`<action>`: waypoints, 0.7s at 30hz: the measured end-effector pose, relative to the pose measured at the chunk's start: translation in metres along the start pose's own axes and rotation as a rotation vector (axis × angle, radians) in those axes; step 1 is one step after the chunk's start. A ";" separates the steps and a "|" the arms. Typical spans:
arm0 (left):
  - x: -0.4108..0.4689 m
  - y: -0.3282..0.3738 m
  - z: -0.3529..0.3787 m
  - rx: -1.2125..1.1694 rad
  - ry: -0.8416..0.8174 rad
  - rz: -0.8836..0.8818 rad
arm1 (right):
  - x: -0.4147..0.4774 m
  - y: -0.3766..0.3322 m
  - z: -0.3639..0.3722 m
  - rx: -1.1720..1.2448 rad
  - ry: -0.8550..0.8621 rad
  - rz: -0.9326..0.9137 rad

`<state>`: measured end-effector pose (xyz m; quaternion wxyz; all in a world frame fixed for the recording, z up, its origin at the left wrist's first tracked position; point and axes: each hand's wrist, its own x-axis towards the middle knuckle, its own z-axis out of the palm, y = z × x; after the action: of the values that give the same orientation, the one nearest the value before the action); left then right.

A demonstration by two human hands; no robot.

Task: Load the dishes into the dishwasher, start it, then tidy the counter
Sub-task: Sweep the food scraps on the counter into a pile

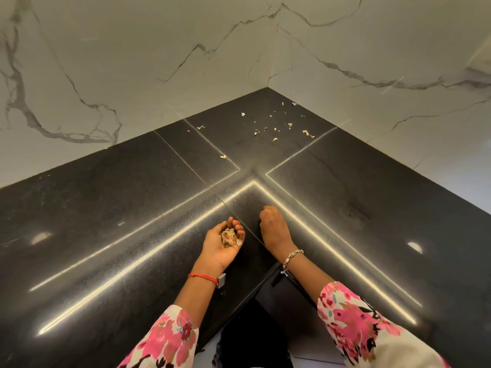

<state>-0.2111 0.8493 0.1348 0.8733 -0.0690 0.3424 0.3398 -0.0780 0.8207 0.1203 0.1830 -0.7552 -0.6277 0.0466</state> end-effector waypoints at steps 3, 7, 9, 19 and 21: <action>-0.006 -0.005 -0.005 0.031 0.012 -0.027 | -0.003 0.012 -0.009 0.273 -0.026 0.373; -0.015 -0.014 -0.011 0.062 0.001 -0.074 | -0.019 0.019 -0.039 0.992 0.062 0.772; -0.020 -0.022 -0.014 0.096 -0.005 -0.089 | -0.038 0.012 -0.061 1.317 0.040 0.790; -0.037 -0.092 -0.038 0.168 0.003 -0.128 | -0.139 -0.040 -0.066 0.599 -0.079 0.275; -0.041 -0.108 -0.052 0.181 0.008 -0.137 | -0.158 -0.037 -0.059 0.597 0.049 0.274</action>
<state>-0.1926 0.7262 0.1102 0.8957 -0.0144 0.3697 0.2464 -0.1279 0.6607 0.1622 0.4035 -0.7465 -0.4742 0.2345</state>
